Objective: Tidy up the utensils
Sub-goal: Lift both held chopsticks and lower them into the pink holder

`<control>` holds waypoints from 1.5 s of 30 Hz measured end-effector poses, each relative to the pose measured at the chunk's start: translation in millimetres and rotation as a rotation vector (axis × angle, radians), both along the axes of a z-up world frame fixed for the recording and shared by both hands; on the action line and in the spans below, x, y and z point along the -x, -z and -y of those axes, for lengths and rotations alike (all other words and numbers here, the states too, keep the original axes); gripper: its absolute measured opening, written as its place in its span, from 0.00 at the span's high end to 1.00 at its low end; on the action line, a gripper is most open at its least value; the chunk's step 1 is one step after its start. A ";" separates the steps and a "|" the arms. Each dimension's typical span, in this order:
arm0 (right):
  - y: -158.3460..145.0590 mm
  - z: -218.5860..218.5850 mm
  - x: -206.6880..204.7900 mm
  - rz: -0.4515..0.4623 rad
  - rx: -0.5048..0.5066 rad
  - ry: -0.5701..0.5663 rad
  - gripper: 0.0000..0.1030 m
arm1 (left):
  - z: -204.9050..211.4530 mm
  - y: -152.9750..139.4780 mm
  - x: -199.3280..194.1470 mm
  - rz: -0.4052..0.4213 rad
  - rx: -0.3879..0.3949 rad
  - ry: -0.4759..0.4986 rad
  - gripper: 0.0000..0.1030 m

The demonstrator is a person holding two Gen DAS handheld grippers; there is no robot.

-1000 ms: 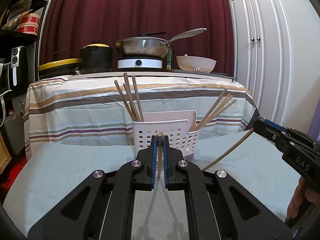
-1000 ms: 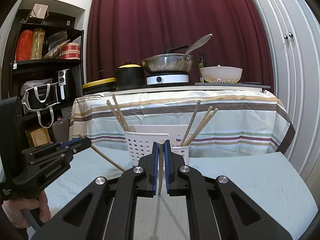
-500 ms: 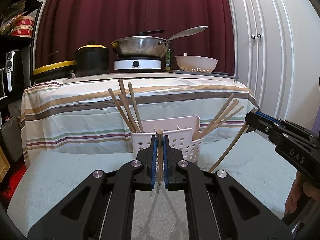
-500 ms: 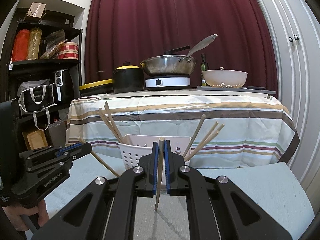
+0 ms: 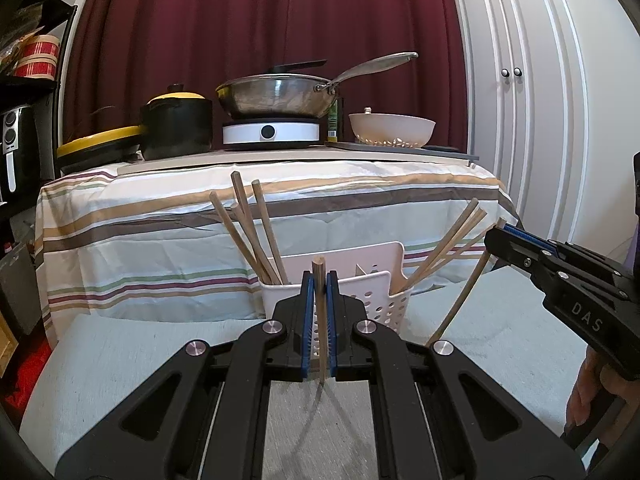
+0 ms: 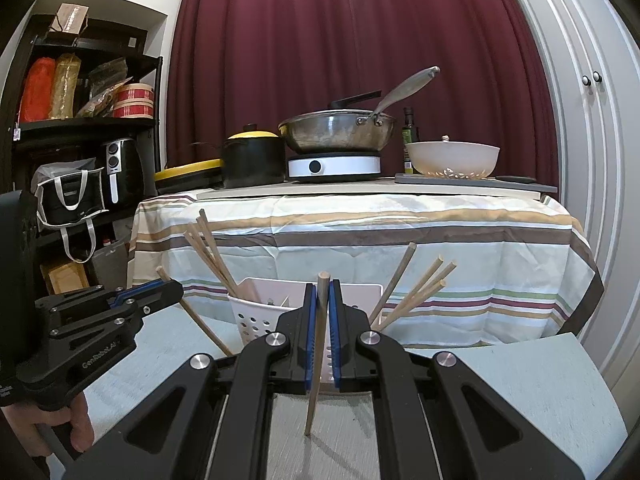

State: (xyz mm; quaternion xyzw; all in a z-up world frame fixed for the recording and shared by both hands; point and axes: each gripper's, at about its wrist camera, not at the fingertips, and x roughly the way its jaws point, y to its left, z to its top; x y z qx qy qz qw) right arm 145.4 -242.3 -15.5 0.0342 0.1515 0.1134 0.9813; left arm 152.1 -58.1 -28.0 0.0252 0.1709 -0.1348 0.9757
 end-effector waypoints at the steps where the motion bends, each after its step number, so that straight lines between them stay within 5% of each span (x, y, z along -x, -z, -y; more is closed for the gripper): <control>1: 0.0 0.4 -1.3 0.001 -0.001 0.002 0.93 | -0.6 -0.1 -0.7 -0.001 0.003 0.001 0.94; 25: -3.9 1.6 -7.0 0.023 -0.011 -0.004 0.93 | -6.3 -9.2 -12.5 0.000 0.036 0.022 0.94; 45: -86.5 10.9 15.7 0.188 -0.016 -0.036 0.93 | -18.7 -108.0 13.7 0.140 0.074 0.083 0.94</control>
